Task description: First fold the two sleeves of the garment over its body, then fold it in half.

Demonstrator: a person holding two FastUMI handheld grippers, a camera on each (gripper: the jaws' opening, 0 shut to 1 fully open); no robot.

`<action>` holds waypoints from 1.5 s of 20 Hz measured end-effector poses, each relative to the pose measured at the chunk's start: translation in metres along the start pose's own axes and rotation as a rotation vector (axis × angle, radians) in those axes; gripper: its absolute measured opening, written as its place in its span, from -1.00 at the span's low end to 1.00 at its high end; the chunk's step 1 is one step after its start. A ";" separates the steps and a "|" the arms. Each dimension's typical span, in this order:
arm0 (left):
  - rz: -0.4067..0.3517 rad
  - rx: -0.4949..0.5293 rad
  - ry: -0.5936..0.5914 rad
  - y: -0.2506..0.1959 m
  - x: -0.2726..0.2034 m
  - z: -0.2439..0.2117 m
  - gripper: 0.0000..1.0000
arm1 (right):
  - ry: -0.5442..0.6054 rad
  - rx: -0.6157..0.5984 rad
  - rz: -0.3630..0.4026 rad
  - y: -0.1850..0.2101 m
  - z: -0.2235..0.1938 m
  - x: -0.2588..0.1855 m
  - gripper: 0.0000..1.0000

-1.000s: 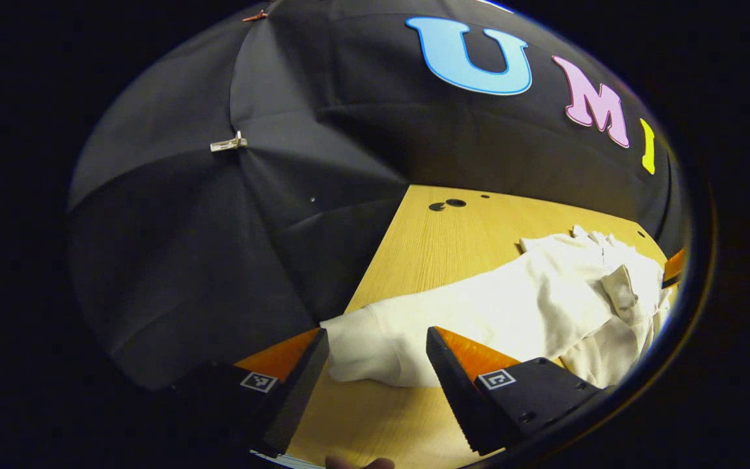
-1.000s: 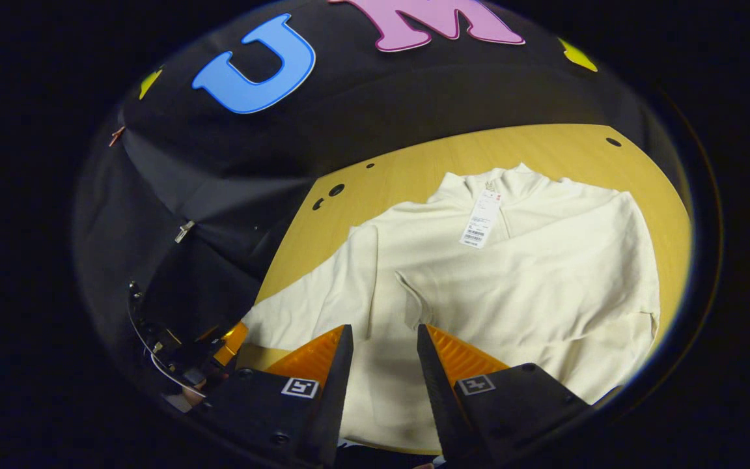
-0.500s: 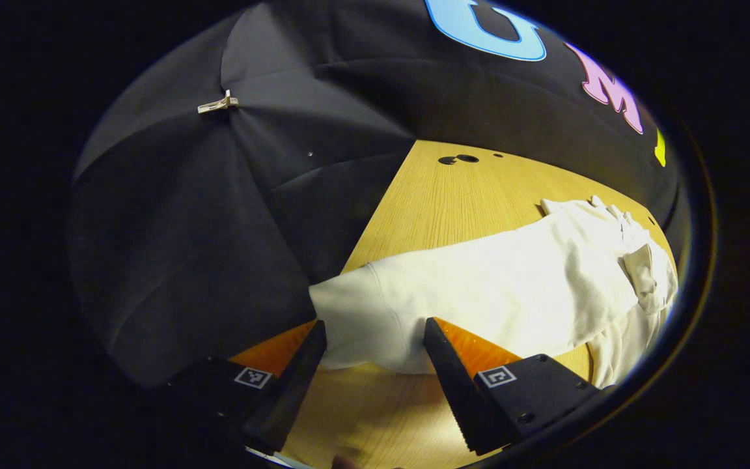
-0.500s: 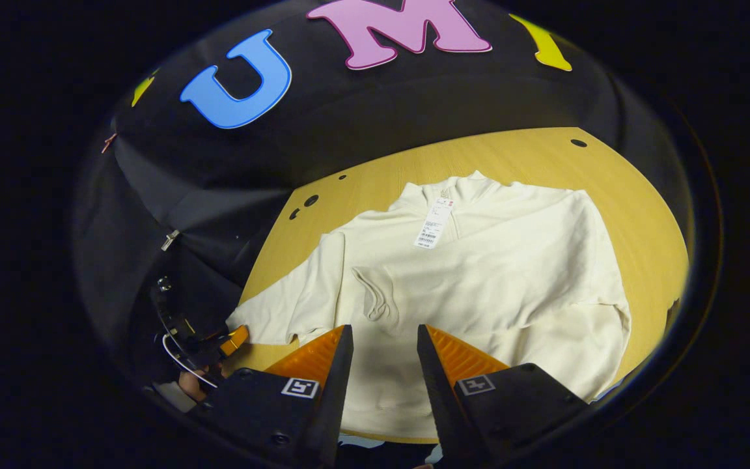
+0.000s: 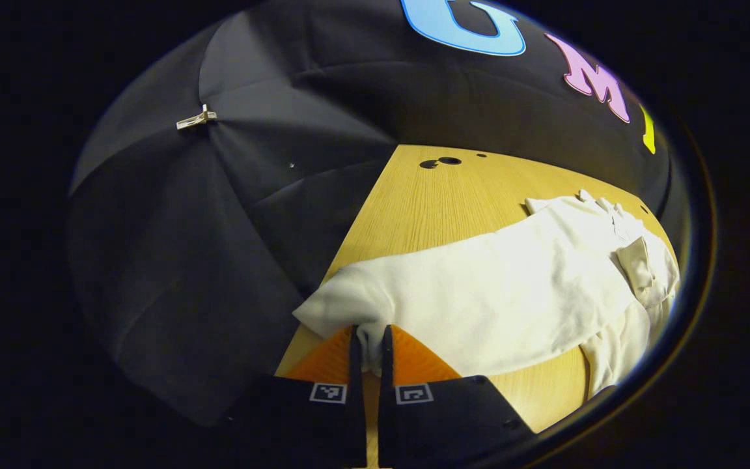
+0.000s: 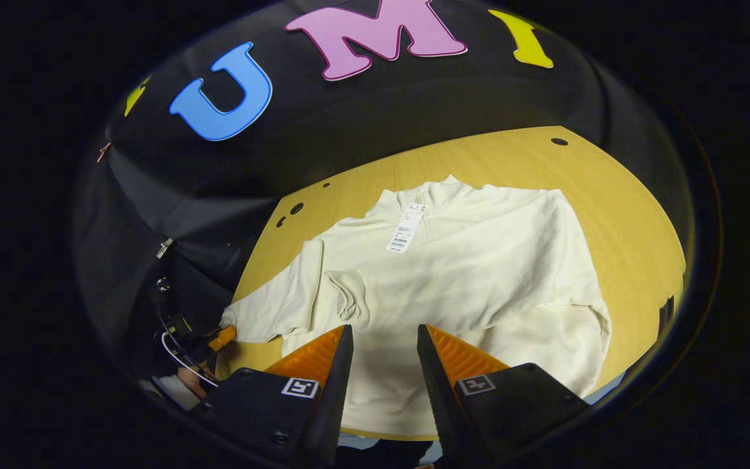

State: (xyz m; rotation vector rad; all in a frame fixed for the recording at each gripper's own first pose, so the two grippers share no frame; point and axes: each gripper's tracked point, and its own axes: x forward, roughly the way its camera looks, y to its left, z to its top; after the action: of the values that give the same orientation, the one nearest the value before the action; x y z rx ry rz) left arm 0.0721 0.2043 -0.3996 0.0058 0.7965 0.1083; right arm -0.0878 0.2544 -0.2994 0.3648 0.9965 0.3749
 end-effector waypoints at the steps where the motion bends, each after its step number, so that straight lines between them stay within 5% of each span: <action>1: 0.011 -0.003 0.007 -0.001 -0.002 0.005 -0.76 | -0.004 0.000 -0.003 -0.008 0.003 -0.004 0.24; 6: -0.019 -0.043 -0.116 -0.041 -0.041 0.062 -0.80 | -0.020 0.012 -0.018 -0.048 0.012 -0.021 0.24; 13: -0.155 -0.089 -0.248 -0.162 -0.103 0.125 -0.80 | -0.029 0.028 -0.048 -0.113 0.026 -0.032 0.24; 21: -0.324 -0.030 -0.243 -0.317 -0.125 0.129 -0.80 | -0.033 0.103 -0.047 -0.178 0.043 -0.040 0.24; 30: -0.369 0.036 -0.232 -0.447 -0.133 0.109 -0.80 | -0.033 0.146 -0.060 -0.260 0.056 -0.052 0.24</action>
State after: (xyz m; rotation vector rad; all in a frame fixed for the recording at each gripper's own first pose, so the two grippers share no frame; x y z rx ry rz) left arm 0.1003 -0.2499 -0.2495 -0.0929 0.5571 -0.2526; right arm -0.0297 -0.0044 -0.3534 0.4698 1.0030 0.2416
